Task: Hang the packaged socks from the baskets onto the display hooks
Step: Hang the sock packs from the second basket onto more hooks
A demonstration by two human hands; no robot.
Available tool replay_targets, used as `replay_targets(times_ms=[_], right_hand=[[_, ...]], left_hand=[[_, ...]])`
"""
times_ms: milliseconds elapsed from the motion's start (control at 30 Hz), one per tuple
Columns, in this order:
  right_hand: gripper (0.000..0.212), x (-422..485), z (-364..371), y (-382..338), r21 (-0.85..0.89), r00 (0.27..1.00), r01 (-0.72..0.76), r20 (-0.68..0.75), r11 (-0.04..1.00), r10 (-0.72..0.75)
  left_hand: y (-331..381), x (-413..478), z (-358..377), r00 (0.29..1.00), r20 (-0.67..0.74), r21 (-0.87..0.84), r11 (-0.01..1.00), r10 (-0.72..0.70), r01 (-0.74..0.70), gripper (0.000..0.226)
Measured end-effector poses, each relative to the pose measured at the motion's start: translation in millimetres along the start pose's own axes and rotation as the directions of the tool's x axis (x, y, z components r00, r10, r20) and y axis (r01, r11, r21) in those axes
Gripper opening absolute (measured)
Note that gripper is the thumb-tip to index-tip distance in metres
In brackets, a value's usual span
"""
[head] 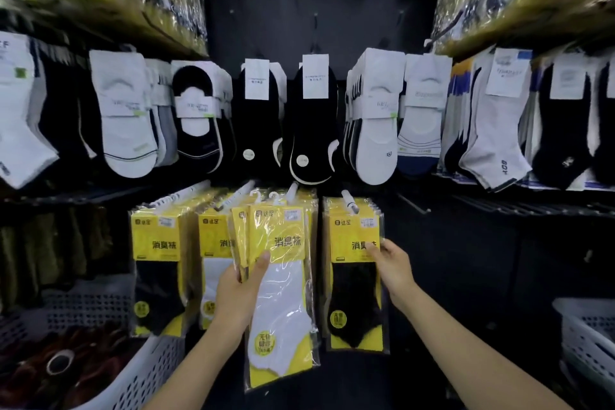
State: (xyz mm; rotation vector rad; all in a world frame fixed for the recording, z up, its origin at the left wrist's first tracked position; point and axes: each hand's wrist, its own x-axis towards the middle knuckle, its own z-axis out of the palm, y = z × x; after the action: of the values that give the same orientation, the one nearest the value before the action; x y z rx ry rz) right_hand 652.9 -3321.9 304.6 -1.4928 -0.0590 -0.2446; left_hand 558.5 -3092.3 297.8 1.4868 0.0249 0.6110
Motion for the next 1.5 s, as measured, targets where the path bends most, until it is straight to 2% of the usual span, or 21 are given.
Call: replay_targets(times_ms=[67, 167, 333, 433, 533, 600, 667, 800, 1033, 1167, 1300, 1400, 1500], right_hand=[[0.019, 11, 5, 8, -0.041, 0.991, -0.027, -0.131, 0.999, 0.022], [0.030, 21, 9, 14, -0.065, 0.941, -0.139, -0.319, 0.988, 0.112], [0.031, 15, 1, 25, -0.100, 0.897, -0.193, -0.422, 0.976, 0.134], [0.030, -4, -1, 24, 0.001, 0.941, -0.171, -0.297, 0.985, 0.164], [0.024, -33, 7, 7, 0.080, 0.992, -0.119, -0.030, 0.990, 0.122], [0.025, -52, 13, -3, 0.077, 0.989, -0.090, 0.124, 0.993, 0.080], [0.030, -66, 18, -10, 0.036, 0.981, -0.051, 0.187, 0.998, 0.044], [0.030, -79, 14, -14, 0.009, 0.990, 0.000, 0.144, 1.000, -0.001], [0.019, -73, -19, -2, 0.038, 0.994, -0.110, 0.028, 0.993, 0.109], [0.009, -65, -36, -5, -0.001, 0.998, -0.038, -0.045, 0.999, 0.038], [0.007, -57, -42, -14, -0.021, 0.997, 0.037, -0.073, 0.999, -0.039], [0.008, -49, -41, -18, -0.031, 0.992, 0.066, -0.102, 0.997, -0.069], [0.007, -38, -34, -20, -0.094, 0.995, 0.084, -0.041, 0.992, -0.088]], left_hand=[[-2, -1, 1, 1.000, 0.002, -0.007, 1.000, -0.005, 0.005, 0.011], [-3, -3, 6, 1.000, 0.006, -0.007, 1.000, 0.000, 0.000, 0.007], [-2, -11, 12, 0.999, 0.043, -0.045, 0.999, -0.025, 0.027, 0.008], [-2, -15, 15, 0.997, 0.056, -0.073, 0.996, -0.049, 0.053, 0.009], [0, -23, 25, 0.995, 0.064, -0.092, 0.992, -0.081, 0.087, 0.010], [0, -28, 33, 0.991, 0.077, -0.113, 0.986, -0.112, 0.120, 0.013], [3, -34, 41, 0.982, 0.098, -0.165, 0.970, -0.164, 0.178, 0.017], [8, -43, 48, 0.978, 0.102, -0.144, 0.970, -0.181, 0.194, 0.027], [10, -35, 39, 0.981, 0.086, 0.020, 0.984, -0.176, 0.175, 0.020], [12, -26, 27, 0.991, 0.017, 0.103, 0.986, -0.133, 0.131, 0.022], [14, -23, 19, 0.995, -0.036, 0.158, 0.982, -0.095, 0.100, 0.056], [15, -22, 16, 0.995, -0.041, 0.173, 0.980, -0.095, 0.101, 0.047], [9, -16, 14, 0.993, -0.067, 0.170, 0.979, -0.101, 0.111, 0.048]])
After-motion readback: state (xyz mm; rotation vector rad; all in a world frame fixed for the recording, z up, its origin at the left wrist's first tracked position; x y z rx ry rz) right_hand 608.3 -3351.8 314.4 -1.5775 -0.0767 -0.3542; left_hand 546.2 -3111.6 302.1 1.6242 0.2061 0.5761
